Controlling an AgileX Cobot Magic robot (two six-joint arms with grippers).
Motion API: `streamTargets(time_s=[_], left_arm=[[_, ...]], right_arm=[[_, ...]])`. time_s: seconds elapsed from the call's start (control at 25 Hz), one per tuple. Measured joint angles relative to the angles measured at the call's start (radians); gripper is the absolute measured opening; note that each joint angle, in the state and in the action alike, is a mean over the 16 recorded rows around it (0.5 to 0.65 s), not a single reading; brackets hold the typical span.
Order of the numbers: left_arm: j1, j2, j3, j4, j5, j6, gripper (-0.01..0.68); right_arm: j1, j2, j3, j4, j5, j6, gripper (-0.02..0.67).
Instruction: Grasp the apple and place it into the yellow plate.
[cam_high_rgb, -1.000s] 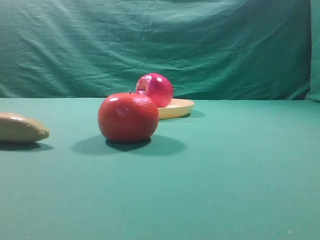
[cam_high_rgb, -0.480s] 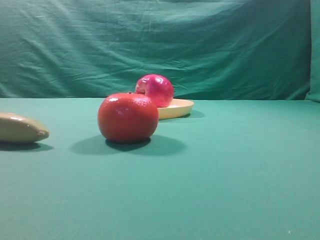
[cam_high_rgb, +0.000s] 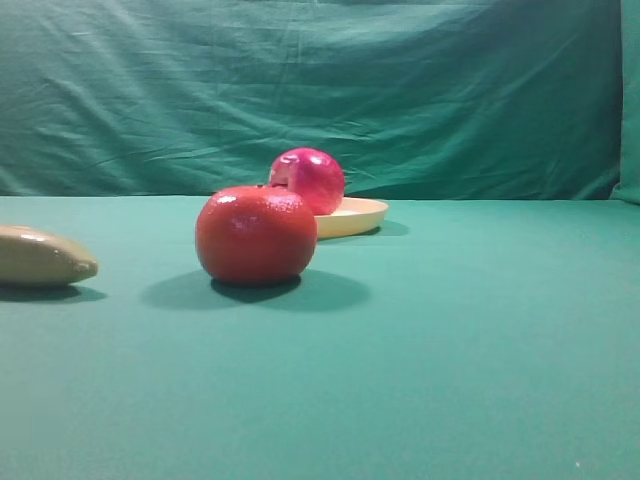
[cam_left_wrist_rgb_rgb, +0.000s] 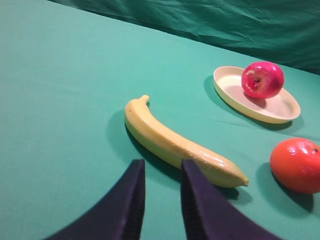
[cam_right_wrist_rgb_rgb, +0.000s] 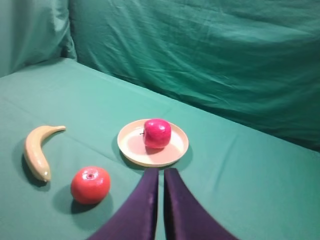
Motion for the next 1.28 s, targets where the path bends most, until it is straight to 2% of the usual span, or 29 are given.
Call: streamTargets(time_s=[0.4,0.64,0.96,1.28], left_arm=[[0.000,0.000,0.000,0.000,0.000,0.000,0.157],[0.000,0.000,0.000,0.000,0.000,0.000,0.157],[0.000,0.000,0.000,0.000,0.000,0.000,0.157],[0.000,0.000,0.000,0.000,0.000,0.000,0.157]], right_arm=[[-0.204,-0.180,0.276,-0.032,-0.134,0.030,0.000],[-0.291,-0.264,0.444,-0.033,-0.185,0.031,0.000],[-0.334,-0.301,0.592,-0.031,-0.214,0.031,0.000],[-0.337,-0.303,0.643,-0.025,-0.236,0.031,0.000]])
